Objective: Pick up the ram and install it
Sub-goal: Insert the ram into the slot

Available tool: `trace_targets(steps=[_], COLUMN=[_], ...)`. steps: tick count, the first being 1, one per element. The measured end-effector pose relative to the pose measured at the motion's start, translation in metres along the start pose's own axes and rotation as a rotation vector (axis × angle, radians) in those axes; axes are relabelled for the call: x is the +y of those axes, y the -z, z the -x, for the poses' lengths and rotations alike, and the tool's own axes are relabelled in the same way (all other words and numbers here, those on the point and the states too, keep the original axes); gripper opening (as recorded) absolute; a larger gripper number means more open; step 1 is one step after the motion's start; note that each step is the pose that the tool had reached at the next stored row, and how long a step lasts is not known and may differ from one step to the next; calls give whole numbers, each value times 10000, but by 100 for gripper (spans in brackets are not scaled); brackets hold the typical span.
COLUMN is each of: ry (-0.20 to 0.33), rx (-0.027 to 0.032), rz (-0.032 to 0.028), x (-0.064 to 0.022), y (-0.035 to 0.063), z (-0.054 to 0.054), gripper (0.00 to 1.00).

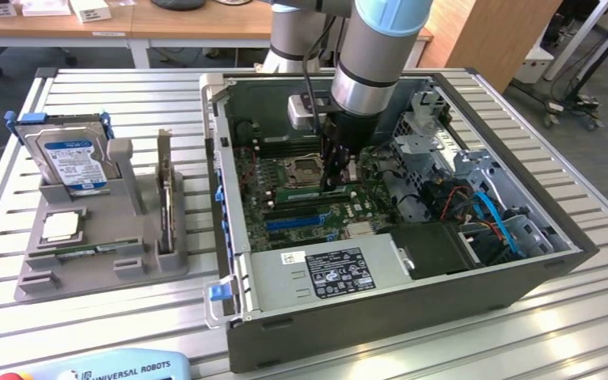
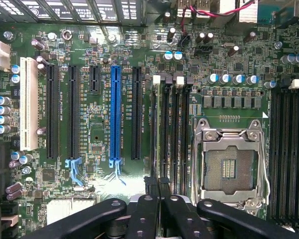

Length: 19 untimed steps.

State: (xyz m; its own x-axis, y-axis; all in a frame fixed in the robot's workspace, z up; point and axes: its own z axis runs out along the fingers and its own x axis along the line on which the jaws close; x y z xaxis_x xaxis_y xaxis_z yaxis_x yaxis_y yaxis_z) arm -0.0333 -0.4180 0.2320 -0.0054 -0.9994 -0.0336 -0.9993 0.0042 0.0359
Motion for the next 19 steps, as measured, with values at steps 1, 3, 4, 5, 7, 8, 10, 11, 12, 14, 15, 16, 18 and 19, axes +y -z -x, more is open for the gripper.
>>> trace_targets(steps=[1, 3, 4, 5, 7, 8, 10, 11, 12, 14, 15, 16, 18, 19], ry=[0, 0, 0, 0, 0, 0, 0, 0, 0, 0, 0, 0, 0, 0], rx=[-2, 0, 1, 1, 1, 0, -2, -1, 0, -1, -1, -1, -1, 0], rz=[-1, -1, -1, -2, -3, -3, -4, -4, -4, -3, -3, -3, -3, -3], x=[0, 0, 0, 0, 1, 0, 0, 0, 0, 0, 0, 0, 0, 0], y=[1, 3, 3, 2, 2, 1, 0, 1, 1, 1, 1, 1, 1, 0], z=[0, 0, 0, 1, 1, 2, 7, 7, 7, 7, 7, 7, 7, 7], gripper=[12, 12, 12, 12, 12, 12, 12, 12, 12, 12, 12, 12, 12, 12])
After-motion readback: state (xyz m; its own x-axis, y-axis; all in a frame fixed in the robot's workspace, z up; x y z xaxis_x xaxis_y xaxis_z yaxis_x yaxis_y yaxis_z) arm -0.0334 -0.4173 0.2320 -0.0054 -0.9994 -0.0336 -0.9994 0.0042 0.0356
